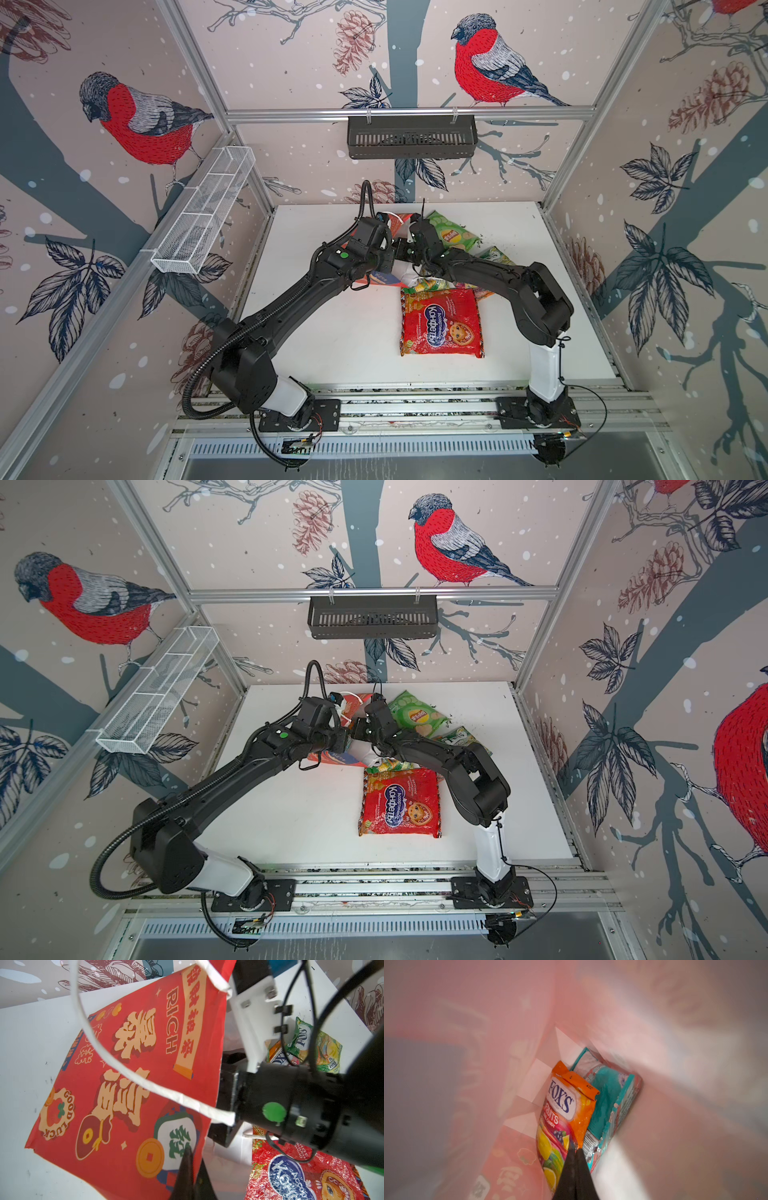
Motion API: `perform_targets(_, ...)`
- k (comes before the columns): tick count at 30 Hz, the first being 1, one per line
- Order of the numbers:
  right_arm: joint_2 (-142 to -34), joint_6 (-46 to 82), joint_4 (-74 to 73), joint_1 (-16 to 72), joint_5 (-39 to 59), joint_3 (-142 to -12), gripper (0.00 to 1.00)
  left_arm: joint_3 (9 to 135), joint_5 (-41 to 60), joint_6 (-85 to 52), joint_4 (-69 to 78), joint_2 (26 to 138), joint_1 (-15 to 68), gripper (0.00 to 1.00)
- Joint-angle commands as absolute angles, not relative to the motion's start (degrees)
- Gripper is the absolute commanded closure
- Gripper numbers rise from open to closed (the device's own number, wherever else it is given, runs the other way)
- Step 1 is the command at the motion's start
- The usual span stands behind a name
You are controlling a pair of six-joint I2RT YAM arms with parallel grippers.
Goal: Take the snacks out of the paper bag
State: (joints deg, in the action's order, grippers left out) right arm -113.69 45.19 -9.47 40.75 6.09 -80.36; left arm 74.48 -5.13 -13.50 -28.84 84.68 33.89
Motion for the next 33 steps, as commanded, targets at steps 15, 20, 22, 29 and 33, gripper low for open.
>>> perform_targets(15, -113.4, 46.1, -13.3, 41.9, 10.4, -81.1, 0.71, 74.3, -3.2, -10.8, -28.0, 83.1, 31.7, 1.0)
perform_targets(20, -115.0, 46.8, -12.2, 43.3, 9.6, -82.6, 0.61, 73.7, -1.5, -10.7, -27.3, 83.1, 30.9, 1.0)
perform_targets(22, -116.4, 46.8, -10.7, 43.7, 9.1, -84.4, 0.6, 73.3, 0.2, -10.7, -26.3, 82.9, 30.5, 1.0)
perform_targets(29, -120.6, 44.2, -3.2, 44.5, 2.1, -91.2, 0.52, 71.9, 6.5, -11.5, -22.5, 81.7, 29.4, 1.0)
perform_targets(33, -121.8, 43.4, -4.2, 44.0, -0.9, -91.6, 0.47, 70.4, 9.7, -11.1, -21.3, 81.3, 29.1, 1.0)
